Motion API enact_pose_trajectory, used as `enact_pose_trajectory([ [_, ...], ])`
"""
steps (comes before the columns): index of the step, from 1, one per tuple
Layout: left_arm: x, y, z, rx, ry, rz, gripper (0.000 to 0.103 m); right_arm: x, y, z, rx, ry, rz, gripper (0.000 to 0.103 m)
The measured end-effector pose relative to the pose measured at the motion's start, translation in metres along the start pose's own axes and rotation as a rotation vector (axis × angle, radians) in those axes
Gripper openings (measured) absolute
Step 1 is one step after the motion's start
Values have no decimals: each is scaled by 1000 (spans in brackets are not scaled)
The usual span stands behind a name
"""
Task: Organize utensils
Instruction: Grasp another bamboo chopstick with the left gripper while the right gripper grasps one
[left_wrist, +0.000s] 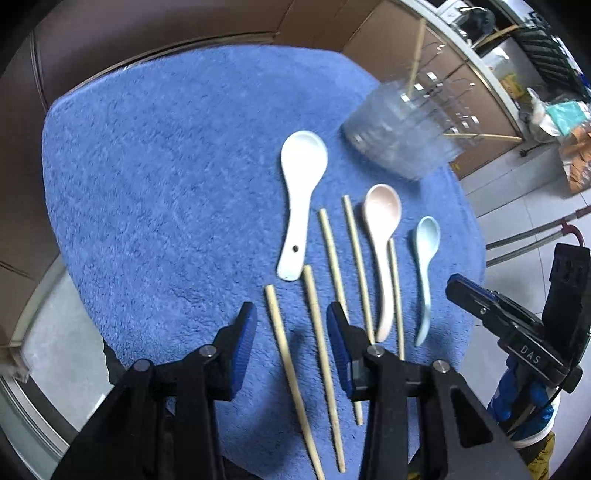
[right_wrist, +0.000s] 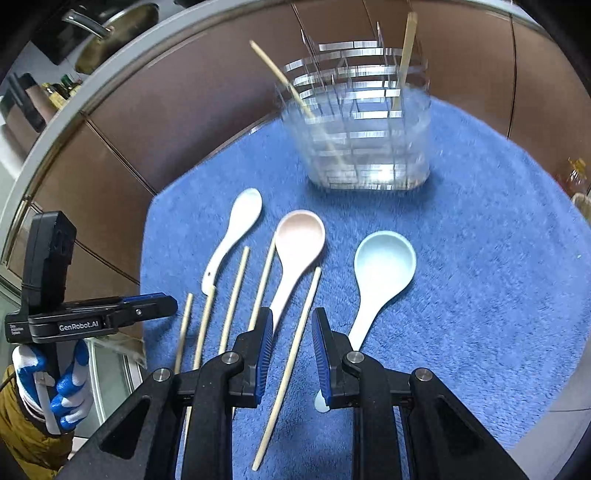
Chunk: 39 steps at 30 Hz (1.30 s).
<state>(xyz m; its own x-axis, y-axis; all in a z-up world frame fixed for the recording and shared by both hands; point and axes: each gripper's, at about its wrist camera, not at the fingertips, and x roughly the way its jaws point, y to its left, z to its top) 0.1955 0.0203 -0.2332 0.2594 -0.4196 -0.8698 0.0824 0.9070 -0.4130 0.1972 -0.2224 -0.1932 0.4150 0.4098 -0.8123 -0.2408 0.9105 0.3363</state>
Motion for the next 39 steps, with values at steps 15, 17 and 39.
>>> enact_pose_trajectory([
  [15, 29, 4, 6, -19, 59, 9, 18, 58, -2, 22, 5, 122, -70, 12],
  [17, 30, 5, 7, -20, 64, 13, 16, 62, 0, 23, -7, 133, -85, 12],
  [39, 44, -7, 11, -31, 53, 87, 5, 73, 5, 29, 21, 143, -131, 6],
])
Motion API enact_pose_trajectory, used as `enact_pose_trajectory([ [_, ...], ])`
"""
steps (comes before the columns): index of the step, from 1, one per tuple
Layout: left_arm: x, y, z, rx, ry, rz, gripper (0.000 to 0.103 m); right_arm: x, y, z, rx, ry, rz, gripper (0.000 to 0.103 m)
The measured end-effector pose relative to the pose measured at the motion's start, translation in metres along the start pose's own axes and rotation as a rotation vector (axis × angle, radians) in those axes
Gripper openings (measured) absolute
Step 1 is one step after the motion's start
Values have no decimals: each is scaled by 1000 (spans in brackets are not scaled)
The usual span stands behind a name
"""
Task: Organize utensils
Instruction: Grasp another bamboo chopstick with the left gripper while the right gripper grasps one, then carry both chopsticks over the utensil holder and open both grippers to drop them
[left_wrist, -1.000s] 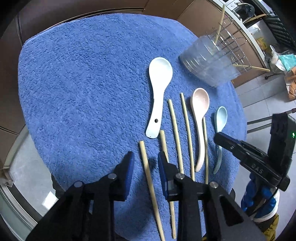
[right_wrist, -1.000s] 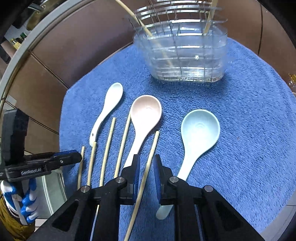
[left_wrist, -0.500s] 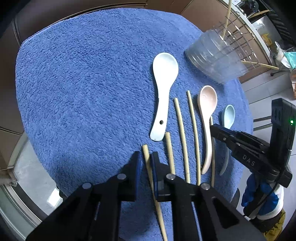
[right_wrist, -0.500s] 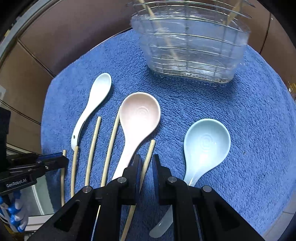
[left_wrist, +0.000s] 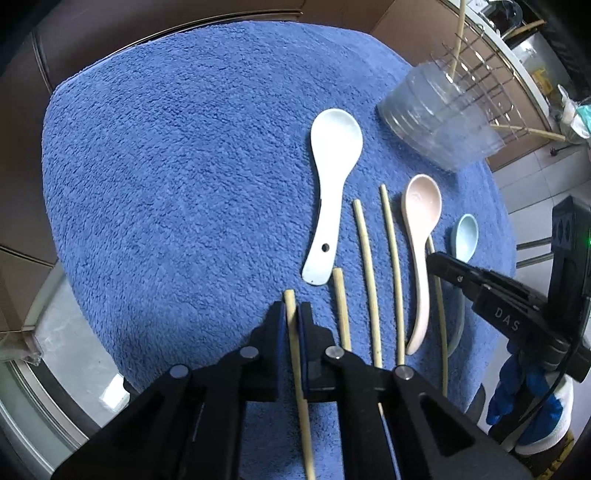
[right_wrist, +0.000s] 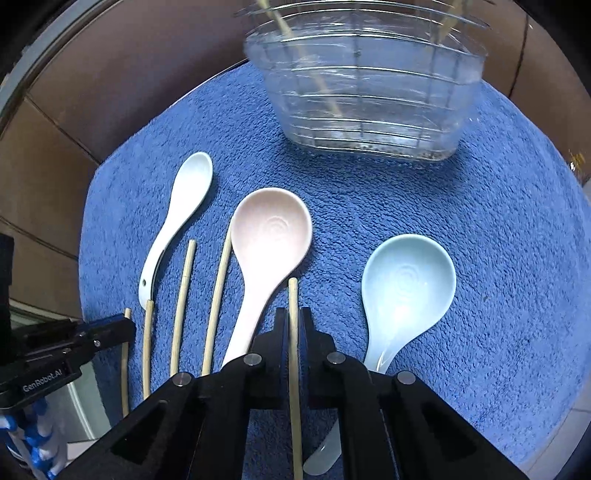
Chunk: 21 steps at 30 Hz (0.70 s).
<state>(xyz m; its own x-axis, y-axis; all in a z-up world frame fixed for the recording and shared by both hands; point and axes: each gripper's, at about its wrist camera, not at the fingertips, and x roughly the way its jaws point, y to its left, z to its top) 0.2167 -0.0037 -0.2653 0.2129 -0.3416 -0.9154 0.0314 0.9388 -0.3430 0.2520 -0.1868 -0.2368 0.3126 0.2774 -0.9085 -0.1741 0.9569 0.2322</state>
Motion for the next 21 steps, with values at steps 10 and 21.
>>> enact_pose_trajectory([
  [10, -36, 7, -5, 18, -87, -61, 5, -42, -4, -21, 15, -86, 90, 6],
  [21, -106, 0, -27, 71, -332, -158, 5, -116, 1, -59, -27, -297, 160, 6],
])
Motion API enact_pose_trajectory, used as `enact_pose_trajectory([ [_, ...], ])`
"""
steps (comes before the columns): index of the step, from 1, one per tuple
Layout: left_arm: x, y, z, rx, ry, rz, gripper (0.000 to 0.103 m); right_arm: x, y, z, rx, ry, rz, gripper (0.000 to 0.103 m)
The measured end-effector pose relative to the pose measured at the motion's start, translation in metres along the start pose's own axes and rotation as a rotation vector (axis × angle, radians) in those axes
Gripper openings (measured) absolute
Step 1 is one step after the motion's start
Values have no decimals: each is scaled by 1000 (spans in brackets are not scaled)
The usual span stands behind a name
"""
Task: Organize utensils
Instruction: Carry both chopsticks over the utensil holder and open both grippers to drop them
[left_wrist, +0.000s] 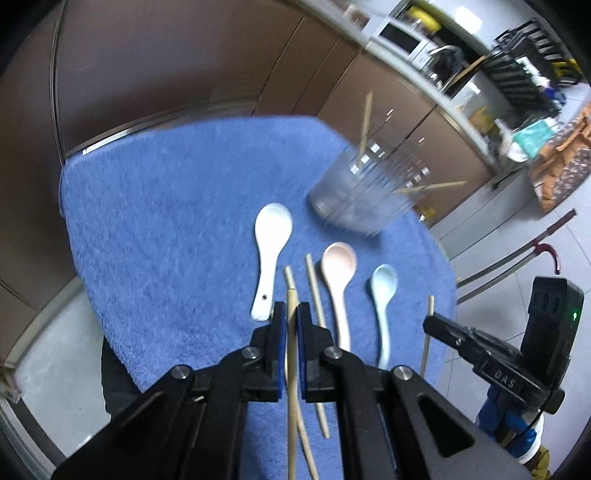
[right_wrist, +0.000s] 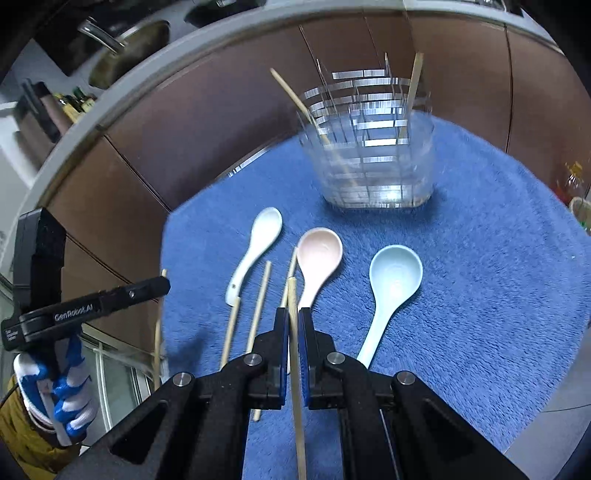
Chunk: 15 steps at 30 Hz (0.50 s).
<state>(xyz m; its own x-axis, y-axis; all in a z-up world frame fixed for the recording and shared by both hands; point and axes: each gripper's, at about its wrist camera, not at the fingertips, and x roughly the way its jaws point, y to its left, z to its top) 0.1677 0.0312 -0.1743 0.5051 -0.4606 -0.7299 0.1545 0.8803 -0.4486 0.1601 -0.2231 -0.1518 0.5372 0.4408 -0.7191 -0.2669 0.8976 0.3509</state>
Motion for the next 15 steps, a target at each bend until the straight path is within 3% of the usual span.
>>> enact_pose_trajectory([
  [5, -25, -14, -3, 29, -89, 0, 5, -34, 19, -4, -35, -101, 11, 6],
  [15, -53, -36, 1, 54, -180, -6, 5, -72, 35, 2, -93, -279, 36, 6],
])
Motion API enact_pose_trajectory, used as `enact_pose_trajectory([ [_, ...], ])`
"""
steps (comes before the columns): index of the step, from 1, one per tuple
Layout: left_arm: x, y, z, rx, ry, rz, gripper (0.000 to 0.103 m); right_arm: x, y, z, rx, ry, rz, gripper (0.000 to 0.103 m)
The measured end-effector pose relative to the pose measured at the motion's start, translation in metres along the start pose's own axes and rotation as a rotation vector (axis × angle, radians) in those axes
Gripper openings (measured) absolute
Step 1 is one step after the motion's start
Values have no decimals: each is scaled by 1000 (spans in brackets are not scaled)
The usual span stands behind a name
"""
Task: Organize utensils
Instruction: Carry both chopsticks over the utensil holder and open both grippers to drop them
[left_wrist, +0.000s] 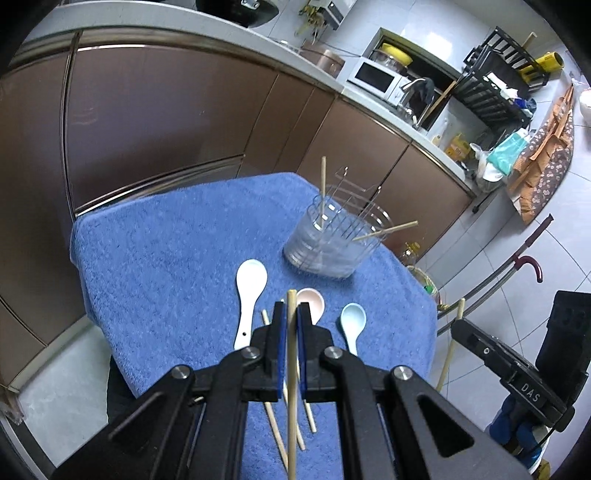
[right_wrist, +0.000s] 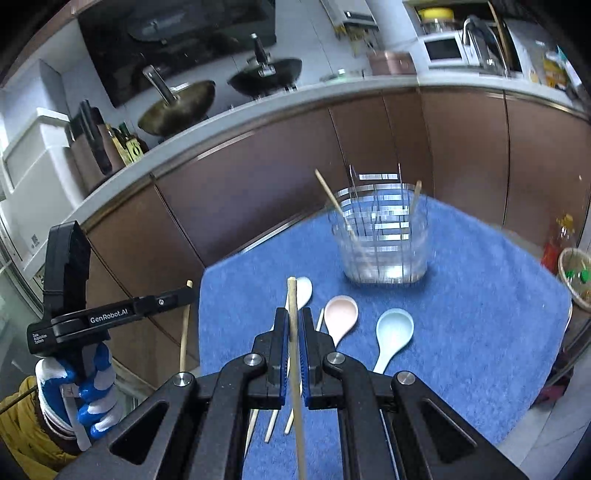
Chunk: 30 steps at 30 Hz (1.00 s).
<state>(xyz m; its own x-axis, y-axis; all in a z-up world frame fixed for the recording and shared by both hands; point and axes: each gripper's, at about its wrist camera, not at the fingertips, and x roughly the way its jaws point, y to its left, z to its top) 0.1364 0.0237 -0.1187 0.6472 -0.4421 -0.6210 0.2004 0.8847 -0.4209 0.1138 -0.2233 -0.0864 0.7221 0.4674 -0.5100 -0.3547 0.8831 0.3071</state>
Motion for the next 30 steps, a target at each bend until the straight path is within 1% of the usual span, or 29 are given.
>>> enact_pose_trajectory([
  [6, 3, -21, 17, 31, -33, -5, 5, -10, -7, 20, -26, -103, 13, 6],
  [11, 15, -41, 45, 49, -69, -36, 5, -18, -23, 46, -34, -190, 5, 6],
  [15, 21, -56, 78, 47, -130, -78, 5, -21, -33, 77, -38, -274, 5, 6],
  [20, 29, -79, 129, 75, -265, -85, 5, -15, -35, 119, -69, -397, 5, 6],
  [23, 39, -88, 154, 78, -323, -73, 5, -4, -43, 143, -73, -466, 3, 6],
  [25, 50, -93, 170, 75, -358, -68, 5, 4, -48, 155, -80, -506, -17, 6],
  [28, 68, -99, 186, 86, -402, -42, 5, 20, -56, 168, -92, -551, -50, 6],
  [30, 81, -103, 193, 88, -432, -24, 5, 30, -61, 173, -101, -565, -70, 6],
])
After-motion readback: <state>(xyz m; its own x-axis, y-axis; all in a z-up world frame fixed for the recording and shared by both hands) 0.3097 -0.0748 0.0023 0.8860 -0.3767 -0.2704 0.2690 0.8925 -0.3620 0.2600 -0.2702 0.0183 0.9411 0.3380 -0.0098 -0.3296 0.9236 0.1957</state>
